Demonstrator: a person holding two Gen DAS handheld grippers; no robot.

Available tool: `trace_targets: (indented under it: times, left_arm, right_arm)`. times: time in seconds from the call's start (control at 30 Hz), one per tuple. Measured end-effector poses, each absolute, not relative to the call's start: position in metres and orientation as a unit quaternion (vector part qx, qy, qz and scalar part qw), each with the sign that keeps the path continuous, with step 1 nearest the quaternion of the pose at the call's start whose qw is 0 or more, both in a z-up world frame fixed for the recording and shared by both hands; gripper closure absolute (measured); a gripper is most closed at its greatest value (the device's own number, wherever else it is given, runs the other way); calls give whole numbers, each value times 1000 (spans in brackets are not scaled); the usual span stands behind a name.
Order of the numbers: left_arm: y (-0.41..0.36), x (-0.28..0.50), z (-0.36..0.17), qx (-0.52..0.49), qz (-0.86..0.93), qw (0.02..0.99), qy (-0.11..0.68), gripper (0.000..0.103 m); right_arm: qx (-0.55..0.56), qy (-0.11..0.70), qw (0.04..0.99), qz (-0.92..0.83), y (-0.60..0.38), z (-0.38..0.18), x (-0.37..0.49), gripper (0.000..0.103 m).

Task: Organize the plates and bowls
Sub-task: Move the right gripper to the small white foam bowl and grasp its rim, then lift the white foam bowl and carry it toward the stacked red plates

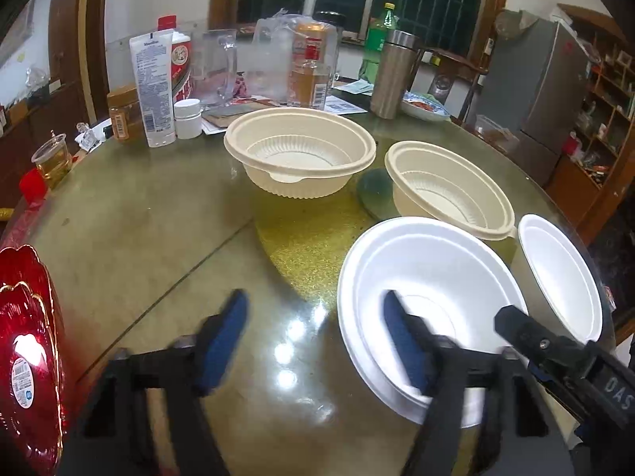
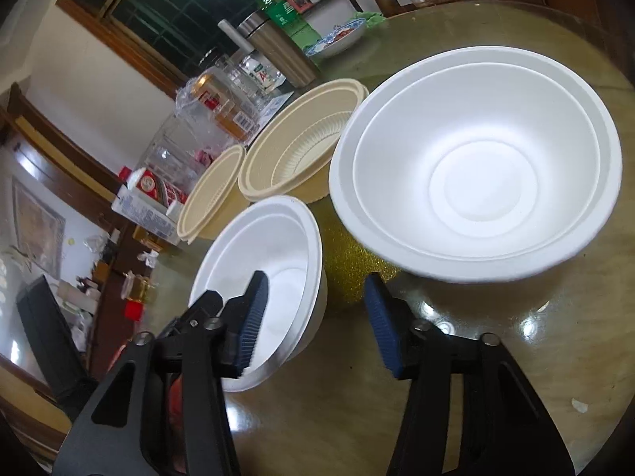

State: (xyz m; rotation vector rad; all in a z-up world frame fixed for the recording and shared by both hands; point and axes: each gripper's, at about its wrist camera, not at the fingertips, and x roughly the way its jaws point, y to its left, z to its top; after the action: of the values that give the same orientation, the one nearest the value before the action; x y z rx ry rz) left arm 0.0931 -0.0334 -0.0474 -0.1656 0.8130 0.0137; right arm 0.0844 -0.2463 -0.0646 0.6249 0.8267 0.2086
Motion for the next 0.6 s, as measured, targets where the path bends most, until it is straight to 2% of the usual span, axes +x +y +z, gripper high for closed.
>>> trace_targets:
  times: [0.03,0.13,0.23,0.3,0.6]
  left_arm:
    - [-35,94,-49,-78,3,913,401,60]
    - [-38,96,-54,-75,-10,908,412,71]
    - [-42,94,-53,-65,-21,909,410,88]
    - [-44,92,-52,-55,-22,911,407,89]
    - [-45,91,-51,-47,-22,912,406,89]
  right_arm:
    - [294,397,864,99,-246,-65,84,66]
    - [287,399,865,97,-246,-66,84,72]
    - [278,401,867,105,-243,-65,83,81]
    - [272,402,867,113,-239,-64,82,88]
    - [262,399,870,123,-236,-63,78,93]
